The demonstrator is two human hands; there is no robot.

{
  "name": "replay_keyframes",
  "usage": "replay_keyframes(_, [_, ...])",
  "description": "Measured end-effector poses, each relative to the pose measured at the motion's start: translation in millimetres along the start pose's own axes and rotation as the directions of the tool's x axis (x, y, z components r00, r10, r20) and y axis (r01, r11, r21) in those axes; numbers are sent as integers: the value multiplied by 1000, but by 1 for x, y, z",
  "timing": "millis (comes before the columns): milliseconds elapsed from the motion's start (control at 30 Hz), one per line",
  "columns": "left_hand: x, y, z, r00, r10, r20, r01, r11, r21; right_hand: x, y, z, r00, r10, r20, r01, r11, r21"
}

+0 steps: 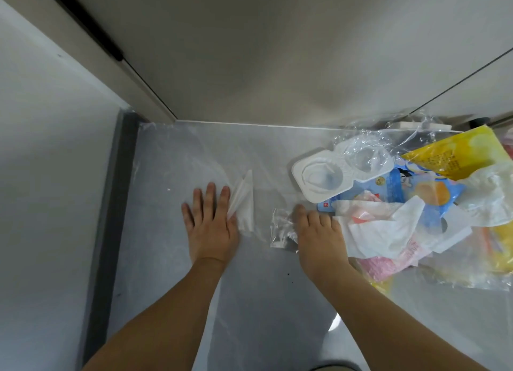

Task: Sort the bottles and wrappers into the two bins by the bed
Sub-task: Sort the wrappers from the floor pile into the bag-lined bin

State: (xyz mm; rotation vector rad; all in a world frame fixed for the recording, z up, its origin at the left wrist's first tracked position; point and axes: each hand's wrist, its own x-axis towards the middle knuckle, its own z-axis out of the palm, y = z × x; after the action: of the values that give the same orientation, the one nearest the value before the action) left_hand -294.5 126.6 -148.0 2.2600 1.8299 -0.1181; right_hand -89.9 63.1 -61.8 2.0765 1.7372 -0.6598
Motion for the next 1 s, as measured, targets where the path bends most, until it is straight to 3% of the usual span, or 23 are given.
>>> replay_keyframes(233, [0, 0, 0, 1000, 1, 6, -1, 1000, 5, 12, -1, 2, 998, 35, -50, -37, 999, -31])
replay_keyframes(367, [-1, -1, 1, 1000, 2, 5, -2, 1000, 7, 13, -5, -3, 999, -29, -34, 28, 1000, -10])
replay_keyframes(467, [-1, -1, 1, 1000, 10, -6, -10, 1000, 1, 17, -6, -5, 999, -33, 37, 27, 990, 141])
replay_keyframes(667, [-1, -1, 2, 1000, 10, -8, -10, 1000, 11, 16, -3, -44, 971, -89, 222, -35, 865, 500])
replay_keyframes(833, [-2, 2, -5, 998, -28, 50, 28, 1000, -7, -4, 38, -99, 992, -77, 99, 6, 818, 575])
replay_keyframes(933, [5, 8, -17, 980, -70, 185, 78, 996, -33, -31, 65, -128, 1000, -8, -16, 16, 763, 646])
replay_keyframes(1000, [17, 18, -29, 952, -144, 270, 197, 963, -182, -52, 83, -141, 998, -8, -62, 46, 774, 632])
